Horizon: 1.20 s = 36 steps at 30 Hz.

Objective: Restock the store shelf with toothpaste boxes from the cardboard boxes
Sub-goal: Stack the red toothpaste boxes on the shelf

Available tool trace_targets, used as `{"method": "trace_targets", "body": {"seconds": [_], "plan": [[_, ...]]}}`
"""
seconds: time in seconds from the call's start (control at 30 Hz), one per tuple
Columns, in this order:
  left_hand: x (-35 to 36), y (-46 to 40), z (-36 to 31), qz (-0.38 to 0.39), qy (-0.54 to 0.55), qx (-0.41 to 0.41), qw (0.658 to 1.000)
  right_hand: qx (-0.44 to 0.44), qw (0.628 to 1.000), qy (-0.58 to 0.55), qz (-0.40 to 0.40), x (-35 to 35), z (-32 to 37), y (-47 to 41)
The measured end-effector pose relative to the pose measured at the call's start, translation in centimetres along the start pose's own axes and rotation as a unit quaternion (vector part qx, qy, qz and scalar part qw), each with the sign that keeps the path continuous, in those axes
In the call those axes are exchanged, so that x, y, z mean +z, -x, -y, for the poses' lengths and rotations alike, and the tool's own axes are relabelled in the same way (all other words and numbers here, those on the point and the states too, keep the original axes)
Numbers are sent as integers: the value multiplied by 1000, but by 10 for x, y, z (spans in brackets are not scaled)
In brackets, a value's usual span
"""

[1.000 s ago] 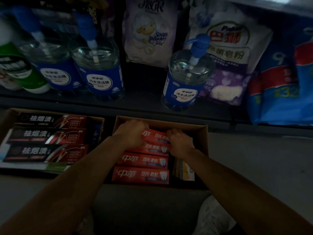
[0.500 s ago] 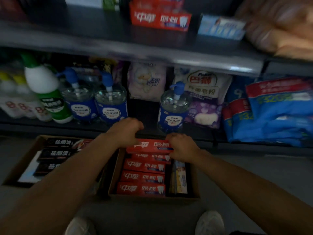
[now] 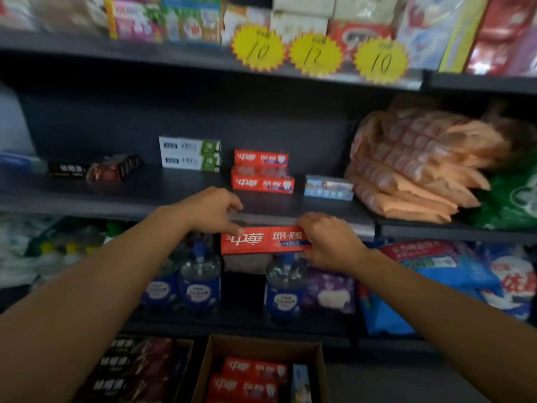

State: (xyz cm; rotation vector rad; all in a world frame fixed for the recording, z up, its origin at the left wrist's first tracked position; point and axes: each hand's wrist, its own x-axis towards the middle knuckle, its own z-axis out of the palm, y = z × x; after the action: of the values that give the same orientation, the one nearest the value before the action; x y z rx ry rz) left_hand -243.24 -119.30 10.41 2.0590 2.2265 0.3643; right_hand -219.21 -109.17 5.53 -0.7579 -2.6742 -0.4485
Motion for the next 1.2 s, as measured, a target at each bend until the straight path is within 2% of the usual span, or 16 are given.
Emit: {"method": "trace_targets", "body": {"seconds": [0.13,0.3,0.47,0.6,0.73,0.87,1.2], "plan": [[-40,-16,0,18,76,-29,997,-11,995,49,-87,-31,-21,-21],[-66,-36,-5,55,159,-39,985,-15,988,80,-132,-49,-42,-46],[-69,-58,-4,58,186,-41,980,-33,983,77,-165,-42,-53,-69],[-66,-77,8,34,194,-51,979,-29,991,58,-115,-34,-61,-89],[-64,-98,25,-5,161,-50,986,11,1000,-3,-17,-31,-68,-119],[-61,-120,46,-30,109,-62,992,54,993,-78,68,-21,-79,-159],[-14,-187,101,0,50,-70,996,47,987,-76,132,50,-92,-215]]}}
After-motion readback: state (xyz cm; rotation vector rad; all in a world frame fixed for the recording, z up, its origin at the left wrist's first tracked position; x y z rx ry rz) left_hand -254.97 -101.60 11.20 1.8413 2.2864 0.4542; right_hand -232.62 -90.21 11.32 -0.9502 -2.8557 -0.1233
